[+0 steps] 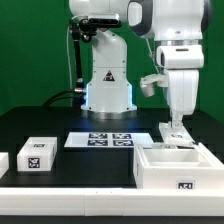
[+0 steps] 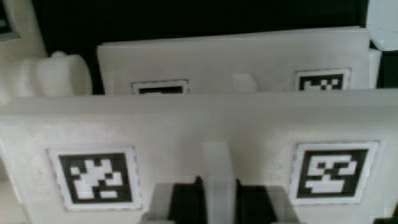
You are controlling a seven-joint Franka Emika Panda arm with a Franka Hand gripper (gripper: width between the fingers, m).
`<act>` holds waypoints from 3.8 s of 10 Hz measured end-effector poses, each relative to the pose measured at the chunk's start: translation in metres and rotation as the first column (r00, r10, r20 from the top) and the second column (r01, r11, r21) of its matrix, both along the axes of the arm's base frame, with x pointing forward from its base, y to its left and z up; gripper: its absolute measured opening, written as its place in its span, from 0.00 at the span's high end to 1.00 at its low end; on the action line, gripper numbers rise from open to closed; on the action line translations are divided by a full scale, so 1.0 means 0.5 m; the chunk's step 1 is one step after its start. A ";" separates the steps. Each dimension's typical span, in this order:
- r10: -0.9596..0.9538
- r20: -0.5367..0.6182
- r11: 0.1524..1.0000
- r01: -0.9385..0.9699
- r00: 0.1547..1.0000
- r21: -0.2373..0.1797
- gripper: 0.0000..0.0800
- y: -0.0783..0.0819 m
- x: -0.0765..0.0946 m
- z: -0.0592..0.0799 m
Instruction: Assemble cabinet
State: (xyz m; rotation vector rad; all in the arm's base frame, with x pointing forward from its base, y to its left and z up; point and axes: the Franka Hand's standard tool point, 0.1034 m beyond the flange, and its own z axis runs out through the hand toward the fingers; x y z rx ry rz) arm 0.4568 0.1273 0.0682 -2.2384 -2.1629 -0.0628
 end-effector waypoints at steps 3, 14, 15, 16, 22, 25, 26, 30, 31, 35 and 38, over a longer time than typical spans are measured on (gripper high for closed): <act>0.006 -0.007 1.000 -0.006 1.000 -0.002 0.92 -0.001 0.004 -0.001; -0.009 0.006 1.000 0.009 1.000 0.016 0.92 0.005 0.055 -0.007; -0.009 0.006 1.000 0.009 1.000 0.016 0.92 0.005 0.055 -0.007; -0.009 0.006 1.000 0.009 1.000 0.016 0.92 0.005 0.055 -0.008; 0.040 0.055 0.998 -0.043 0.998 0.040 0.92 -0.005 0.161 -0.009; 0.020 0.054 0.999 -0.022 0.998 0.041 0.92 -0.005 0.161 -0.009; 0.023 0.055 0.999 -0.025 0.998 0.042 0.92 -0.007 0.164 -0.009; 0.012 0.081 0.998 -0.017 0.997 0.058 0.92 -0.004 0.229 -0.007; 0.013 0.084 0.998 -0.019 0.996 0.060 0.92 -0.003 0.237 -0.009; 0.014 0.088 0.998 -0.020 0.996 0.063 0.92 -0.004 0.253 -0.010; 0.023 0.073 0.998 -0.028 0.997 0.058 0.92 -0.004 0.254 -0.010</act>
Offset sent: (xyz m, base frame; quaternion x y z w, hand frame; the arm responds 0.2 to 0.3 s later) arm 0.0000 0.0000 0.0000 0.0000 0.0000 0.0000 1.0000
